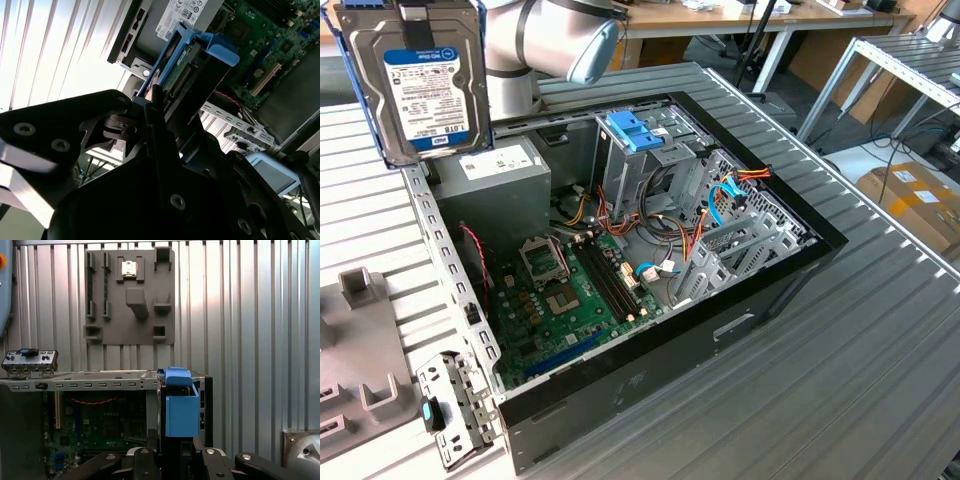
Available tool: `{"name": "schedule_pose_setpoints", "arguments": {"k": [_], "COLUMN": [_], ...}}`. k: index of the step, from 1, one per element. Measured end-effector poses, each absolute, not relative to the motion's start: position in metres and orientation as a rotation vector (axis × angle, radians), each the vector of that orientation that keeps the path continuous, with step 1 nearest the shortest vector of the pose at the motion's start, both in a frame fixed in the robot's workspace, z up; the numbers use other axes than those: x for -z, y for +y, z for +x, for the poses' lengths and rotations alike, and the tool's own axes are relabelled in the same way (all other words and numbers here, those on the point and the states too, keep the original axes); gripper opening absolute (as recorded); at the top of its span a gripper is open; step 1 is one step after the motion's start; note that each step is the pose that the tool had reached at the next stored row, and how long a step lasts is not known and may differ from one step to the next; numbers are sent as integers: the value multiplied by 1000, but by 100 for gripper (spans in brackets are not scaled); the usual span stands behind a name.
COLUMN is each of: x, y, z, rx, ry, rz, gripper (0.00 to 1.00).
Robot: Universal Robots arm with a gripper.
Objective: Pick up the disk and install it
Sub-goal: 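Pick up the disk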
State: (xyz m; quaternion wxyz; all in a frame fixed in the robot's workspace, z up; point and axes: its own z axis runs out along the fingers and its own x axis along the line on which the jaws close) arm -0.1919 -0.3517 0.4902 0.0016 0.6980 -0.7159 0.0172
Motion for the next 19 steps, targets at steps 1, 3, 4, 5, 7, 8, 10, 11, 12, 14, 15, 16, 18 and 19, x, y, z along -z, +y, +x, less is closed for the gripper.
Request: {"name": "schedule_pose_setpoints", "arguments": {"k": [1,3,4,5,7,8,10,11,12,14,15,16,18,19], "x": [-490,-490,-490,-490,-490,-490,-490,-490,-490,-490,-490,-490,-490,-490], "y": [-352,-352,-352,-352,-352,-352,-352,-352,-352,-352,-352,-352,-352,-352], "z": [-189,-181,-175,-171,-164,-161,-155,-152,-148,-139,-136,-132,-123,-118], "rx": [-54,-54,-54,-54,-54,-54,-54,-54,-54,-54,-54,-54,-54,-54], "ry": [-2247,-2247,-2247,-2247,-2247,-2247,-2247,-2247,-2247,-2247,-2247,-2247,-2247,-2247], "rz": [2191,2191,2191,2191,2191,2191,2191,2191,2191,2191,2191,2191,2191,2191], "gripper": [35,35,35,35,35,35,35,35,35,35,35,35,35,35]}}
